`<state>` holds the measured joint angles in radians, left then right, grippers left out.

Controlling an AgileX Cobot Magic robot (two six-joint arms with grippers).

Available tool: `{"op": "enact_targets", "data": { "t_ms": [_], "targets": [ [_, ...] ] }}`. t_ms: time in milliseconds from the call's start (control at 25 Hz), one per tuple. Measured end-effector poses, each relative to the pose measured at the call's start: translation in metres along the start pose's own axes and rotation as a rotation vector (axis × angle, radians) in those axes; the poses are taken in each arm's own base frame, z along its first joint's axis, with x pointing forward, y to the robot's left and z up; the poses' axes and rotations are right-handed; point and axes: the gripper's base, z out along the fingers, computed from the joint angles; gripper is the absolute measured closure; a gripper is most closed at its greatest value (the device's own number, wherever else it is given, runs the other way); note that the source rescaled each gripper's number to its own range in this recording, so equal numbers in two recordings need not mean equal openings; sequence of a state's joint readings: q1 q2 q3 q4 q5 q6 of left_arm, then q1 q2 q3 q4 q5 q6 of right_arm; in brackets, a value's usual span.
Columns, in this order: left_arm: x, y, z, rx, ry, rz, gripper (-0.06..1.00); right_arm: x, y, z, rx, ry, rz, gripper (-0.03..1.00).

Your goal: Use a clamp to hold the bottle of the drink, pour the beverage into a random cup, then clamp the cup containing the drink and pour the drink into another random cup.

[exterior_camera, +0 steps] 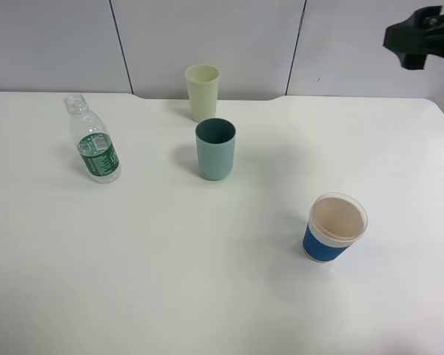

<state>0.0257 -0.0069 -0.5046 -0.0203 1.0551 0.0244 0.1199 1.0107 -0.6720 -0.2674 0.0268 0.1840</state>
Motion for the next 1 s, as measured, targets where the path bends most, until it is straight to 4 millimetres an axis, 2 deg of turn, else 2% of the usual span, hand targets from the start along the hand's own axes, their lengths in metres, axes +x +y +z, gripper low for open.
{"op": "enact_targets", "data": {
  "t_ms": [320,560,680,1000],
  "targets": [
    [0.0,0.0,0.0,0.0,0.0,0.0,-0.06,0.011,-0.025,-0.053,0.164,0.005,0.033,-0.03],
    [0.0,0.0,0.0,0.0,0.0,0.0,-0.06,0.01,-0.021,-0.1,0.197,-0.111,0.014,-0.03],
    [0.0,0.0,0.0,0.0,0.0,0.0,-0.06,0.015,-0.02,-0.122,0.221,-0.106,0.022,-0.03],
    [0.0,0.0,0.0,0.0,0.0,0.0,-0.06,0.044,-0.017,-0.173,0.288,0.008,0.061,-0.03]
  ]
}}
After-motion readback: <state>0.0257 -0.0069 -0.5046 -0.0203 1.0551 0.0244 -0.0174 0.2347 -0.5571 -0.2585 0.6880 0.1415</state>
